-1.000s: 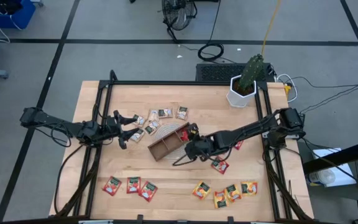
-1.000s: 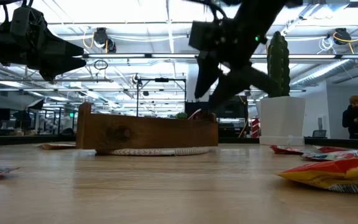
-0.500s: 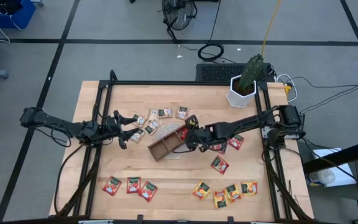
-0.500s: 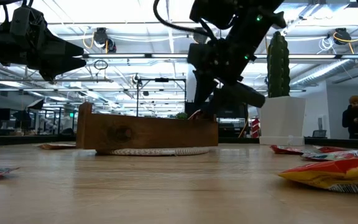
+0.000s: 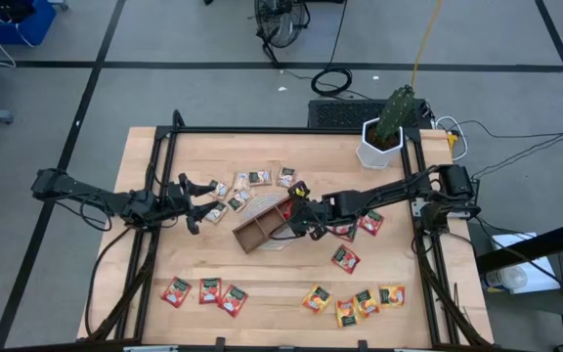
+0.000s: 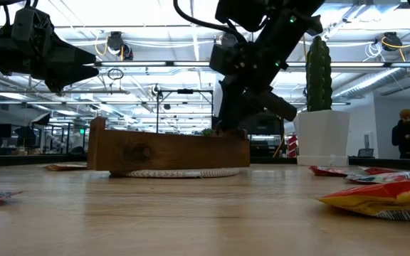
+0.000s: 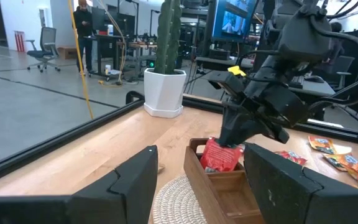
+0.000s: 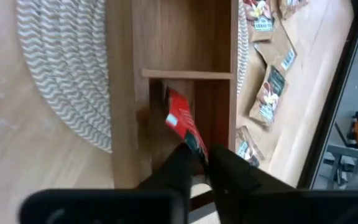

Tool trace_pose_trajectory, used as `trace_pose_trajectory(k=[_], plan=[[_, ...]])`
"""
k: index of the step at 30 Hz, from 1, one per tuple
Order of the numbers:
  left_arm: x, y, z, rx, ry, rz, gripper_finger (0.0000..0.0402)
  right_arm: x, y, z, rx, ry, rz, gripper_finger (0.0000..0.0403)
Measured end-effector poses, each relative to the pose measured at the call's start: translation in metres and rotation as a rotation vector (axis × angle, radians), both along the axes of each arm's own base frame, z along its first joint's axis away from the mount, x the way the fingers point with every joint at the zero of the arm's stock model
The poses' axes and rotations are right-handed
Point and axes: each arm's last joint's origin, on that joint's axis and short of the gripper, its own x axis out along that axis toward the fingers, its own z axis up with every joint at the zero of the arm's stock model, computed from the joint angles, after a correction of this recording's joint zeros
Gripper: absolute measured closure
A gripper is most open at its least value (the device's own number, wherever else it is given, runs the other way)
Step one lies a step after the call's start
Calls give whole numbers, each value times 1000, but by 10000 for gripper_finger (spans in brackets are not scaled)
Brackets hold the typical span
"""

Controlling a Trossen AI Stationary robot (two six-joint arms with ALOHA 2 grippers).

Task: Pick & Place Tea
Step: Put the red tea bag into the right section of the wood organizer

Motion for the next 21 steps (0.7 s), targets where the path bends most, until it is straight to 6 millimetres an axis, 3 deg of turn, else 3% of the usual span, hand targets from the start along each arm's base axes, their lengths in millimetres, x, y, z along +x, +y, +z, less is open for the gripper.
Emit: trace_pose_trajectory(k=[3,10,21], plan=[[0,0,0,0,0,0,162,0,2,0,11,-7,-13,398],[0,0,0,0,0,0,162,2,2,11,79,-47,-158,402],[0,0,0,0,0,0,162,8,-9,21,49,-75,-172,403]])
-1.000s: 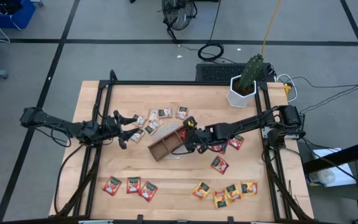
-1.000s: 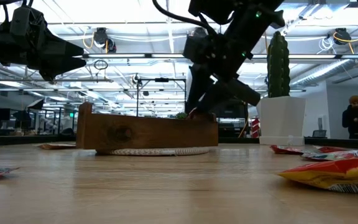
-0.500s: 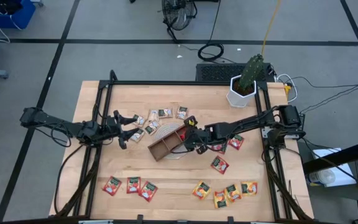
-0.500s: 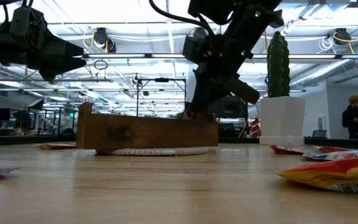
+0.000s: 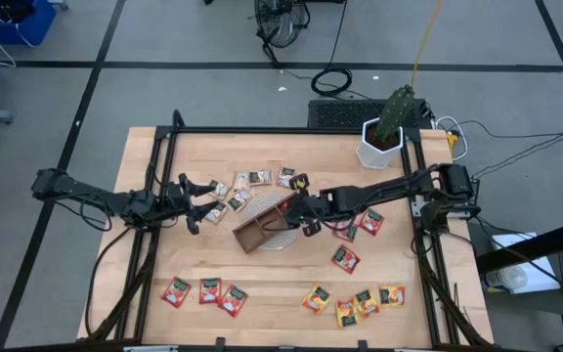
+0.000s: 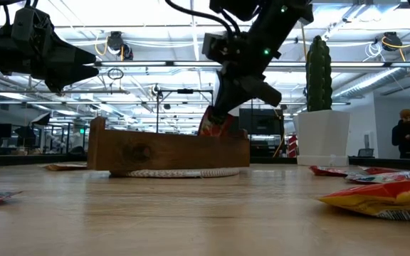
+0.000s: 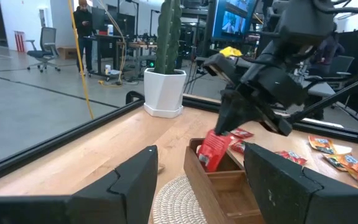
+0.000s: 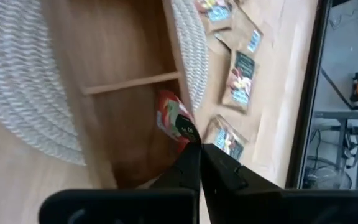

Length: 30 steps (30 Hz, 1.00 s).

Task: Pick & Place Tea
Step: Put the red tea bag into the right section of the wood organizer

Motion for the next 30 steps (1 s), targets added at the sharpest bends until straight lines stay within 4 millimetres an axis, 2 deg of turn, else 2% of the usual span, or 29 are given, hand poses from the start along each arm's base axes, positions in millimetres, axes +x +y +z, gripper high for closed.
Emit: trace_pose_trajectory(k=[11,20,30], plan=[[0,0,0,0,0,0,163,1,-4,0,43,-9,16,403],[0,0,0,0,0,1,162,8,-4,-19,-14,53,58,403],[0,0,0,0,0,0,162,16,-3,-17,-21,-14,56,403]])
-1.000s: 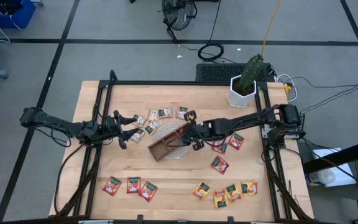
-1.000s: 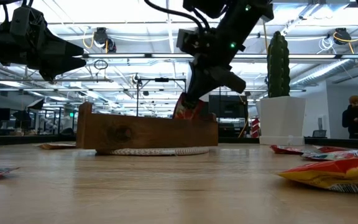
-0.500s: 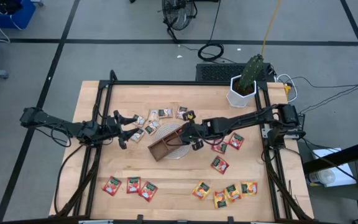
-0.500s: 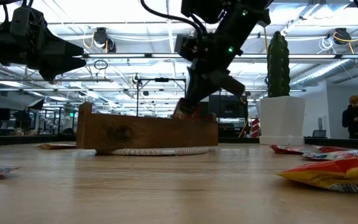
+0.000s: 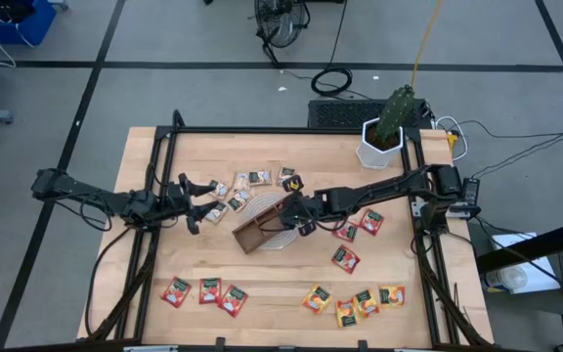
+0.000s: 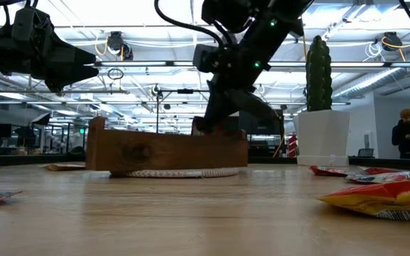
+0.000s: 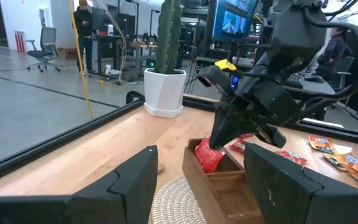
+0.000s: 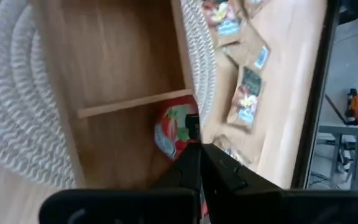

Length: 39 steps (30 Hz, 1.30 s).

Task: Pick & Place Tea
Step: Put the red tea bag into the right section of the wood organizer, then adjust the wood organizer

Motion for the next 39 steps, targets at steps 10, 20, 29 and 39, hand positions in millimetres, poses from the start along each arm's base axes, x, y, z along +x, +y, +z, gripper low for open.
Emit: trace_pose_trajectory(k=[10,20,29,39], plan=[[0,0,0,0,-1,0,162,3,-1,2,8,-44,-1,360],[0,0,0,0,0,0,162,8,-2,6,38,-141,-45,272],[0,0,0,0,-1,0,162,13,-7,11,24,-215,-71,246],[0,0,0,0,0,0,162,2,-7,35,-156,-264,-228,249]])
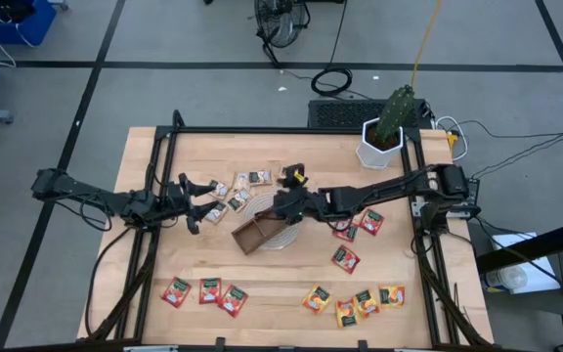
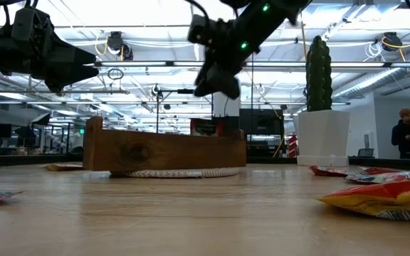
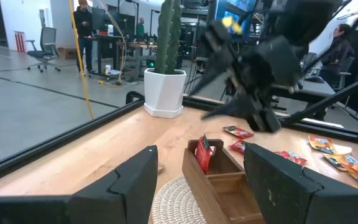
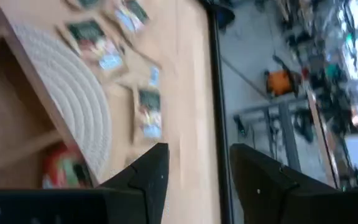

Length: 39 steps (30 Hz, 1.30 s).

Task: Pick & Place Tea
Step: Adjust the wood organizer

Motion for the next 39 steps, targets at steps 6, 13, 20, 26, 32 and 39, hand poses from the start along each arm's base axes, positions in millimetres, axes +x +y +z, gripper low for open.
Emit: trace_pose_trajectory(k=[6,13,20,26,32,39], plan=[[0,0,0,0,-1,0,163,-22,-65,-3,396,-1,-152,269],[0,0,0,0,0,0,163,-39,-127,-20,752,-70,-193,273],[0,0,0,0,0,0,162,-52,-129,-53,797,-127,-137,319],[0,0,0,0,0,0,163,-51,-107,-68,754,-261,-10,393],[0,0,0,0,0,0,162,-50,-99,-70,740,-297,31,396],[0,0,0,0,0,0,162,-44,-103,-87,729,-287,31,402]])
